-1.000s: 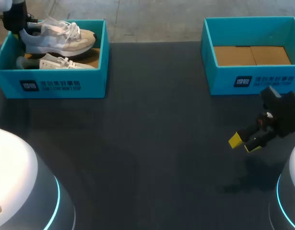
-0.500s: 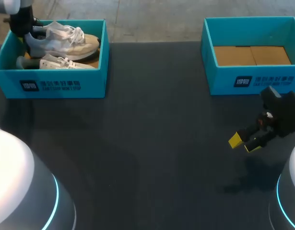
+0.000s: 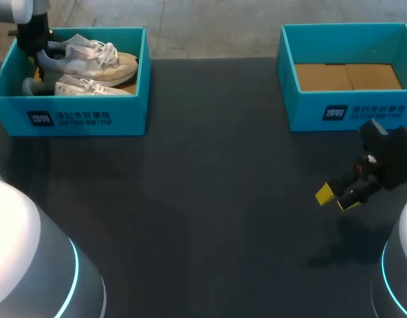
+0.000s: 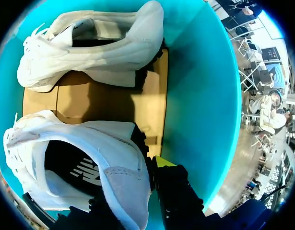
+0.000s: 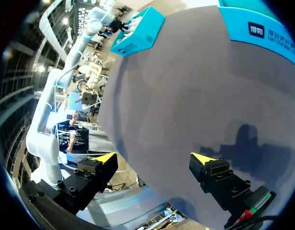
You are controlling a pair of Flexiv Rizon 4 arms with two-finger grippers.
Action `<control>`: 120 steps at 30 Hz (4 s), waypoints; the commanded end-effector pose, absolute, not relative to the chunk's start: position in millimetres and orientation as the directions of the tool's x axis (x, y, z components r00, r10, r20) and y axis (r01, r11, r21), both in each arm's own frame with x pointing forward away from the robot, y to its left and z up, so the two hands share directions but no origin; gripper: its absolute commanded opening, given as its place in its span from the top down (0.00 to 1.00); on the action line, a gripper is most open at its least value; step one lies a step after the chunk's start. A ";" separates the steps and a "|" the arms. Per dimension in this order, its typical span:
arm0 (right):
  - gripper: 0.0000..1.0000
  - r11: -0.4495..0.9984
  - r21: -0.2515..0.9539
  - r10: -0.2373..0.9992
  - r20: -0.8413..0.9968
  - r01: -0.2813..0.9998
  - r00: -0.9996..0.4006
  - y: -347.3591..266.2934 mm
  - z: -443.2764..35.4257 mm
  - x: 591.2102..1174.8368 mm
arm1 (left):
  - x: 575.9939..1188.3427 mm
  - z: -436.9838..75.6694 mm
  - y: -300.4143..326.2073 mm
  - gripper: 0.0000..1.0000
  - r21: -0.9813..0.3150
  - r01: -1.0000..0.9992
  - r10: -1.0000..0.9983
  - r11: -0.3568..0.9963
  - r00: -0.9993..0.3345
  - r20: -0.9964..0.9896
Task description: Take the shoe out of the shoebox, open the shoe tongue, remove and reinsert the insole, then place the shoe into the shoebox
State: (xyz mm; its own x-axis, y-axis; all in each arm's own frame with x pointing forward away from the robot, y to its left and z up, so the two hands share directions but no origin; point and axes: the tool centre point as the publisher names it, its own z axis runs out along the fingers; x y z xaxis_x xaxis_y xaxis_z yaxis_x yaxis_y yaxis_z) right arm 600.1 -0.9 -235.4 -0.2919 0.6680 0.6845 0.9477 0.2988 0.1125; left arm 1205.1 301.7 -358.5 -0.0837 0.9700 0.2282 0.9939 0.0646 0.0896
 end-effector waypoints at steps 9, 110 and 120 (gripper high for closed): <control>0.00 0.298 0.111 0.670 0.683 0.948 -0.291 -0.7 -235.4 599.2 | 1213.6 -372.2 299.2 1.00 0.045 0.998 0.971 0.052 -0.061 0.233; 0.00 0.298 0.111 0.670 0.683 0.948 -0.291 -0.7 -235.4 599.2 | 1147.5 -222.5 291.4 0.00 0.117 0.993 1.000 0.018 -0.020 0.009; 0.00 0.298 0.111 0.670 0.683 0.948 -0.291 -0.7 -235.4 599.2 | 1108.5 -212.1 294.3 0.00 0.101 0.995 0.999 0.021 -0.024 0.026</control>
State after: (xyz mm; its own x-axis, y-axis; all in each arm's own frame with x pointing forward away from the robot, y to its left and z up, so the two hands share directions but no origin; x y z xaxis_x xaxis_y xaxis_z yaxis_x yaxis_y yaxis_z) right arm 600.1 -0.9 -235.4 -0.2918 0.6681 0.6845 0.9477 0.2987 0.1125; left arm 1128.9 295.8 -215.1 -0.0260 0.9995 0.0165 0.9967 0.0246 0.0770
